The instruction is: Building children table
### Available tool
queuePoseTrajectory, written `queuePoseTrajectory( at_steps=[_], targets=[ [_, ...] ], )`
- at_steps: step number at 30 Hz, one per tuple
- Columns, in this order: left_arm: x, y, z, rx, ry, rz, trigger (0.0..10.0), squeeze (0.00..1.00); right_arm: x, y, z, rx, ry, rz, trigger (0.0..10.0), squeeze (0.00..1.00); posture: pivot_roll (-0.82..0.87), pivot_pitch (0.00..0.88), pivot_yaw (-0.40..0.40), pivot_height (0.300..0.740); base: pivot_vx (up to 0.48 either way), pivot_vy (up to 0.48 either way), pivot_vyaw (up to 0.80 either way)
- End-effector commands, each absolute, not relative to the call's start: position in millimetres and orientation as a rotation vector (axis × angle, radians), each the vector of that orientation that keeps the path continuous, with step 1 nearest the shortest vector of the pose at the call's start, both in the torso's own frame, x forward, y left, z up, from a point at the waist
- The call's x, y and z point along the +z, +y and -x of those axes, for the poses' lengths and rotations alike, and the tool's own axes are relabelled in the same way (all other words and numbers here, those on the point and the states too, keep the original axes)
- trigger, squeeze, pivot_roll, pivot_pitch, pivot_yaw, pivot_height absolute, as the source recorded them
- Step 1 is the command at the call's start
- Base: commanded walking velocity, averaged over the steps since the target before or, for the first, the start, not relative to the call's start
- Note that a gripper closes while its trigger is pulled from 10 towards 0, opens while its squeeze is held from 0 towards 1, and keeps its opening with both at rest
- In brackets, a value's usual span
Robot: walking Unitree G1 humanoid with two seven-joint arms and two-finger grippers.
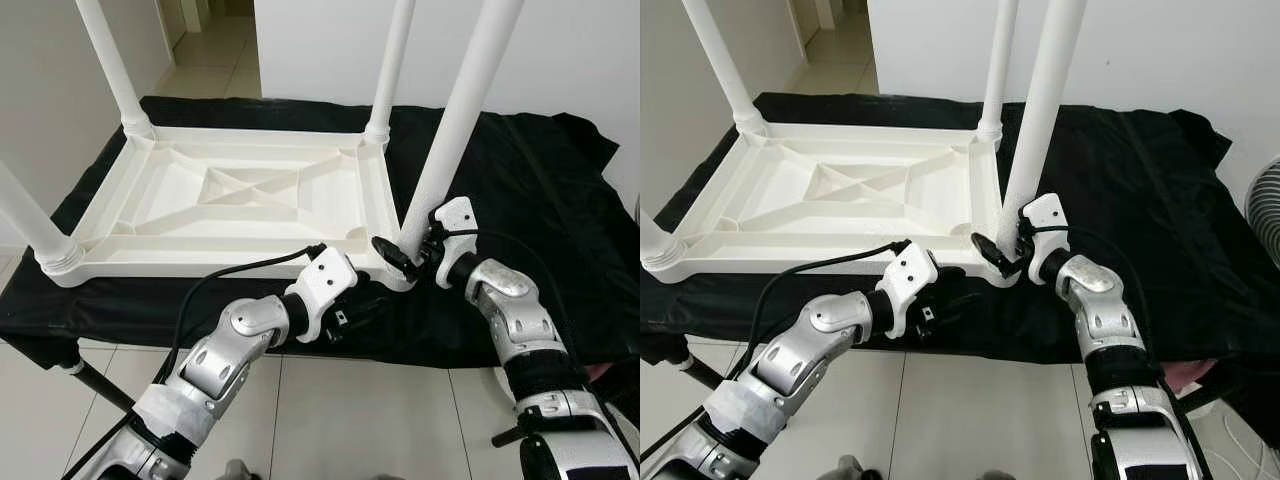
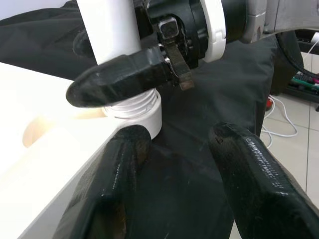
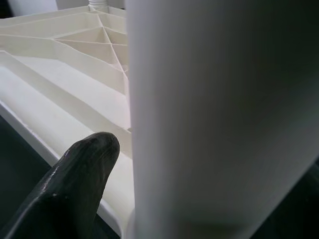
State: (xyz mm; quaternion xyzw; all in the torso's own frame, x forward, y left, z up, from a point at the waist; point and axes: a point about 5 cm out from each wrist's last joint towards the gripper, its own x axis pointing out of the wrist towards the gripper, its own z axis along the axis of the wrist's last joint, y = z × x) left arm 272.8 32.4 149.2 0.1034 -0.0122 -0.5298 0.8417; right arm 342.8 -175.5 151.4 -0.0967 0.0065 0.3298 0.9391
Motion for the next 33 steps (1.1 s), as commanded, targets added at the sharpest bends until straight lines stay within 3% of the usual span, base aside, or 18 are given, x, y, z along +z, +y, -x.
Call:
queuePoseTrajectory(
  at_steps=[1,2,3,16,17,33],
  targets=[
    [148,32,-269,-1.203,-0.014,-0.231,10.0,0.00,149,-175,-346,0.706,0.017,0.197,2.2,0.00,-0.12,0.010,0.028,0.740,0.000,0.000,0.00],
    [148,32,-269,-1.203,-0.014,-0.231,10.0,0.00,149,-175,-346,0.706,0.017,0.197,2.2,0.00,-0.12,0.010,0.028,0.740,0.000,0.000,0.00],
    [148,32,-269,-1.201,-0.015,-0.231,10.0,0.00,148,-175,-347,0.714,0.024,0.184,0.0,0.00,-0.12,0.014,0.029,0.740,0.000,0.000,0.00],
    [149,33,-270,-1.188,-0.013,-0.226,10.0,0.00,138,-178,-350,0.735,0.029,0.177,0.0,0.00,-0.11,0.024,0.025,0.740,0.000,0.000,0.00],
    [149,33,-270,-1.188,-0.013,-0.225,10.0,0.00,138,-177,-350,0.716,0.024,0.164,10.0,0.00,-0.12,0.029,0.022,0.740,0.000,0.000,0.00],
    [147,30,-267,-1.193,-0.010,-0.213,10.0,0.00,127,-155,-330,0.430,0.053,0.050,10.0,0.00,-0.13,0.048,0.016,0.740,0.000,0.000,0.00]
  ],
)
